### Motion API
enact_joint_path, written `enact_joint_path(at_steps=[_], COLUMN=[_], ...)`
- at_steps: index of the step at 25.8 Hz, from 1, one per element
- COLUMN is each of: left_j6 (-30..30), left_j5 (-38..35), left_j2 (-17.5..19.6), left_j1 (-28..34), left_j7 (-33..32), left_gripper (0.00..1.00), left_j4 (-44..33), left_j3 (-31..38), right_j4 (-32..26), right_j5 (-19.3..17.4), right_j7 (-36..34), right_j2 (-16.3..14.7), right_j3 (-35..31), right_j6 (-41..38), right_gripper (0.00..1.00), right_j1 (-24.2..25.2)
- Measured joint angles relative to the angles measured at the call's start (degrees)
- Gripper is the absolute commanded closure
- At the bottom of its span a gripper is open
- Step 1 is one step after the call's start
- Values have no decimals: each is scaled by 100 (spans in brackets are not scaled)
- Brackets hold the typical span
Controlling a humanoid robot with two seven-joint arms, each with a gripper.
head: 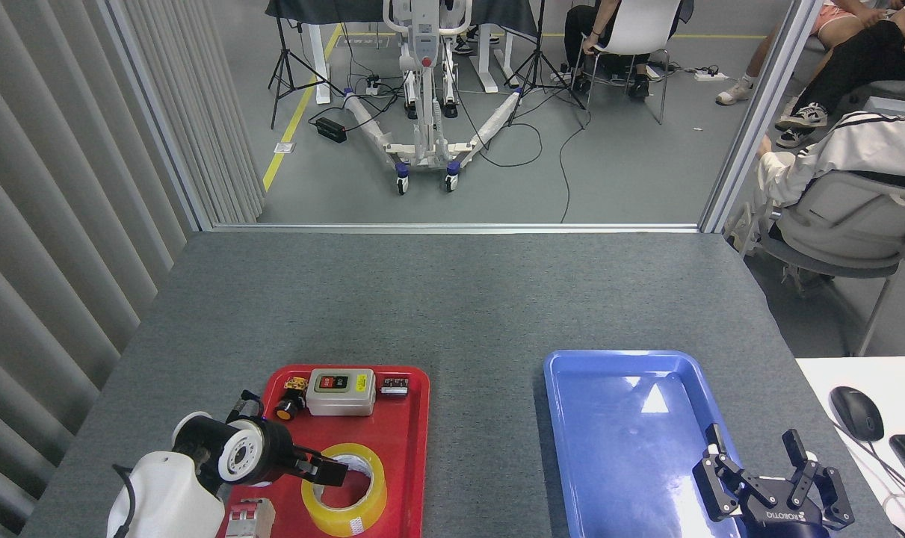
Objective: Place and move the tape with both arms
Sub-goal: 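Grasp the yellow tape roll with the left gripper, then lift the tape and carry it with the left gripper toward the blue tray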
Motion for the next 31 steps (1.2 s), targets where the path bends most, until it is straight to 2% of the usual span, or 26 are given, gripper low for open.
enact_joint_path(at_steps=[4, 10, 13, 16, 17, 23, 31], left_j6=[15, -66, -242, -577, -742, -1860, -2229], left_j5=[-115, -239, -247, -176, -127, 169, 312], left_j2=[-47, -64, -69, -87, -101, -166, -187], left_j1=[-28, -71, -96, -113, -118, -330, -506], left_j7=[17, 45, 50, 50, 50, 46, 42], left_gripper=[13, 36, 60, 95, 100, 100, 100], left_j4=[201, 377, 396, 407, 414, 732, 835], left_j3=[-1, -2, -1, 3, 5, 8, 58], right_j4=[5, 21, 26, 27, 29, 35, 41], right_j5=[0, 0, 5, 8, 8, 9, 47], right_j7=[5, 53, 180, 217, 230, 253, 246], right_j2=[4, 11, 30, 46, 50, 53, 96], right_j3=[3, 21, 30, 40, 47, 67, 65], right_j6=[-41, -33, 89, 194, 220, 317, 51], right_gripper=[0, 0, 0, 1, 0, 0, 0], right_j1=[1, 2, 2, 2, 2, 4, 27])
